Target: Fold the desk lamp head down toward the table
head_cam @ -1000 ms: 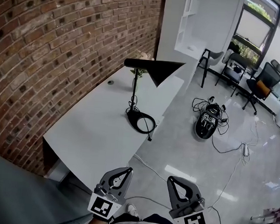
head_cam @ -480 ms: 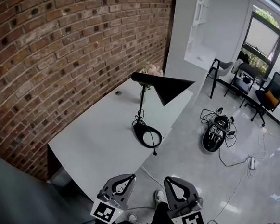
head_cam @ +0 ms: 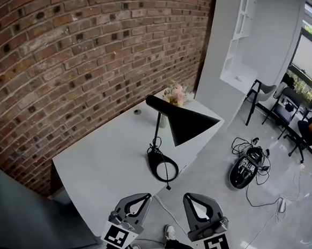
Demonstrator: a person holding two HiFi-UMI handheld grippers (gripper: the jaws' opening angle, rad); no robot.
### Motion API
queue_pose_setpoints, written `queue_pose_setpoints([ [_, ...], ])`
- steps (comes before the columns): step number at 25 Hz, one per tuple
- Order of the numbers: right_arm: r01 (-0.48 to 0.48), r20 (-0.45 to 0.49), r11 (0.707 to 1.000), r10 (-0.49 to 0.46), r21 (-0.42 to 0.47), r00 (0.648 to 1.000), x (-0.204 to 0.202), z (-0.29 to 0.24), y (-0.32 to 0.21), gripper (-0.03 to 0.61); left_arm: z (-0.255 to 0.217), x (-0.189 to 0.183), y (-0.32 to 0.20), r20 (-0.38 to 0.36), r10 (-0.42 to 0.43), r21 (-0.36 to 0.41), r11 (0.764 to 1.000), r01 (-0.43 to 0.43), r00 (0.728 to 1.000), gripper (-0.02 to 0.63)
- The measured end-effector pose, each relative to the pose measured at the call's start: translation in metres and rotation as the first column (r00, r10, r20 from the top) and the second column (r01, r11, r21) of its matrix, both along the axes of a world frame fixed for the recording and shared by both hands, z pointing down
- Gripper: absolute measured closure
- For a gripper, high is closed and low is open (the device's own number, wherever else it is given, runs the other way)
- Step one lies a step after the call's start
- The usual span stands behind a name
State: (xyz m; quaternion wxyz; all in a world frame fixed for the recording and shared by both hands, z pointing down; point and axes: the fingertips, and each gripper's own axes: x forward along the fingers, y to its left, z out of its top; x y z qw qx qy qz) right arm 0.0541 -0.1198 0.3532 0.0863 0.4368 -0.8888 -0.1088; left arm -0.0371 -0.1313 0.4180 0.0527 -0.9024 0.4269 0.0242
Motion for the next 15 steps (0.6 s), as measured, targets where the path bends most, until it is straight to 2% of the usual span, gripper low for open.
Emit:
queue_pose_setpoints([
  [3, 0.058, -0.137, 0.996, -0.047, 0.072, 0.989, 0.007, -0.014, -0.017, 0.560, -0.004, 0.009, -0.011, 0.010, -0.007, 0.010, 1.000, 0.007, 1.000, 0.606],
  [6, 0.097, -0.268, 0.979, -0.046, 0.180, 0.962, 0.015, -0.036, -0.032, 0.558, -0.006, 0.020, -0.016, 0.018, 0.004, 0.013, 1.000, -0.004, 1.000, 0.606],
  [11, 0.102, -0.413, 0.928, 0.060, 0.359, 0.909, 0.028, -0.074, -0.059, 0.558, -0.015, 0.030, -0.016, 0.016, 0.040, 0.030, 0.999, -0.040, 0.999, 0.606],
  [15, 0.094, -0.457, 0.894, 0.131, 0.438, 0.880, 0.028, -0.096, -0.068, 0.554, -0.015, 0.024, -0.013, -0.010, 0.041, 0.016, 0.999, -0.041, 0.999, 0.606],
])
